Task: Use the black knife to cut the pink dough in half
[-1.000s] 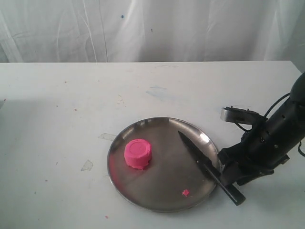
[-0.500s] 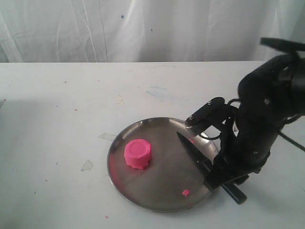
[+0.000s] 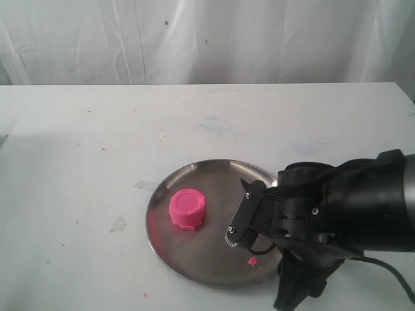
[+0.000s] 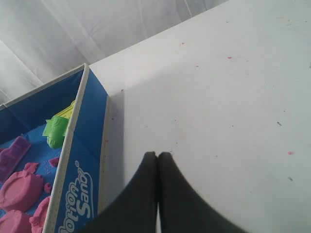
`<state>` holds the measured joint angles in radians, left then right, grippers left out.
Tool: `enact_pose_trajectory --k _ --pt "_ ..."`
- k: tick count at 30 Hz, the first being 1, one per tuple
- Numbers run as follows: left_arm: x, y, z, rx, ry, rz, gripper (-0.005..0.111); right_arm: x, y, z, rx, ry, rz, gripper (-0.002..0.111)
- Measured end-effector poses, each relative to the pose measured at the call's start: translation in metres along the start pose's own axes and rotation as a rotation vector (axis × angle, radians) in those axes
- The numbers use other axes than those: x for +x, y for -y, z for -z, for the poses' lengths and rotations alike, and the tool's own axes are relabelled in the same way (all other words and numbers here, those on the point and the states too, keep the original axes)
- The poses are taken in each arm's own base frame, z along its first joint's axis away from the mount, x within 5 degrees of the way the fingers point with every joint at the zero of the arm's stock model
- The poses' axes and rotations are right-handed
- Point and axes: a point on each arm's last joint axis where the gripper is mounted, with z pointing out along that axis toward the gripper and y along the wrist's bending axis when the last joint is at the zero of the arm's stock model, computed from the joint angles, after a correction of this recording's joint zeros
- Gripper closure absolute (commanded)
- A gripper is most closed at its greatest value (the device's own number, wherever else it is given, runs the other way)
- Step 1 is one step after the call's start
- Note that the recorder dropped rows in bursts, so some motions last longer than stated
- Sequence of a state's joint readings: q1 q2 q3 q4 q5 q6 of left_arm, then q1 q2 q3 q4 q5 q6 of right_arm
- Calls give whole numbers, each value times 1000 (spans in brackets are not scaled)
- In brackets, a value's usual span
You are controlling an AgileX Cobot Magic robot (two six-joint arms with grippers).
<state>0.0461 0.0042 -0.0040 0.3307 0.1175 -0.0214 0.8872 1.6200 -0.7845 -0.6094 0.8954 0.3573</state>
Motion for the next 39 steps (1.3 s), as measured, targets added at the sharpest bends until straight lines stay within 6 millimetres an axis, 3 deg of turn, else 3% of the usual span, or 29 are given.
enact_pose_trajectory --k 21,24,30,39 --pt "0 0 0 0 0 0 107 -9 -9 -33 74 -77 58 51" --pt "0 0 0 0 0 0 107 -10 -8 -35 94 -74 48 63" --pt "0 0 0 0 0 0 107 -8 -7 -34 110 -86 36 109" --pt "0 0 0 0 0 0 107 -5 -3 -34 158 -124 26 108"
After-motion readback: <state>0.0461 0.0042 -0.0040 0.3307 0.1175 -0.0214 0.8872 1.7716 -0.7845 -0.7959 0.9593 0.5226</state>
